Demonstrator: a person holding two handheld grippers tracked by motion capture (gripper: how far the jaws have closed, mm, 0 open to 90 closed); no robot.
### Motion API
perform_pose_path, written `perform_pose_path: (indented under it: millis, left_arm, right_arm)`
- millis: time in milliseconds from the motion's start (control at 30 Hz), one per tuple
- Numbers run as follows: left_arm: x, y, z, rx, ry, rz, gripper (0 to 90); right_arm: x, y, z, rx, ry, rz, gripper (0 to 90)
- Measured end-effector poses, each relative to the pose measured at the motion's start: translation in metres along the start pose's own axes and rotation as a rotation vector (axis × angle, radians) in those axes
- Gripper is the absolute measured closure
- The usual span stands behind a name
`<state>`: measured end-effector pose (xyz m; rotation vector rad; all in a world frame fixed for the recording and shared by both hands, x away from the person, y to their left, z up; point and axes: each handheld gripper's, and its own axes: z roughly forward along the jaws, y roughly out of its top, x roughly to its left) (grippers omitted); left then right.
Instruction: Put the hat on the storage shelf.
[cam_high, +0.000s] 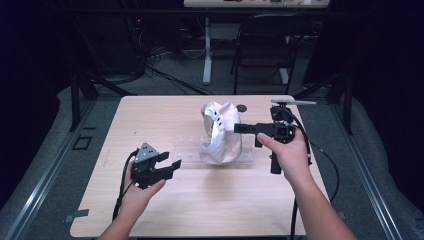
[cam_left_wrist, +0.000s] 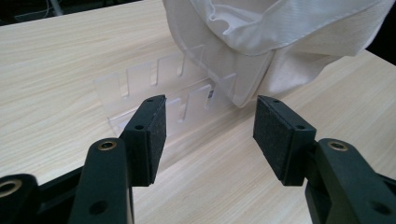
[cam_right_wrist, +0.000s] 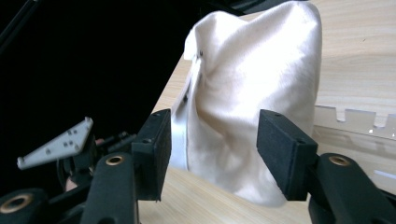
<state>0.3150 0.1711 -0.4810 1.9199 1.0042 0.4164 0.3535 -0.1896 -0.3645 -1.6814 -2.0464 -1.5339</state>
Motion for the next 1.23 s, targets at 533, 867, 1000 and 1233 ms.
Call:
perform_pose_path:
  millis: [533,867,1000,1233]
  left_arm:
    - [0.004,-0.008,0.004,0.008,-0.009,-0.023,43.1]
    - [-0.001,-0.011,0.007,-0.002,-0.010,0.001,41.7]
    - [-0.003,-0.012,0.009,-0.002,-0.014,0.017,40.9]
    - [-0.009,-0.013,0.013,-0.022,-0.058,0.036,39.6]
  right_arm:
    - [-0.024,-0.059,-0.013,-0.023,0.019,-0.014,44.0]
    - [-0.036,-0.075,-0.016,-0.097,-0.043,-0.018,43.9]
    - [-0.040,-0.079,-0.015,-0.120,-0.028,-0.020,43.1]
    - [-0.045,-0.083,-0.018,-0.159,-0.015,-0.054,44.0]
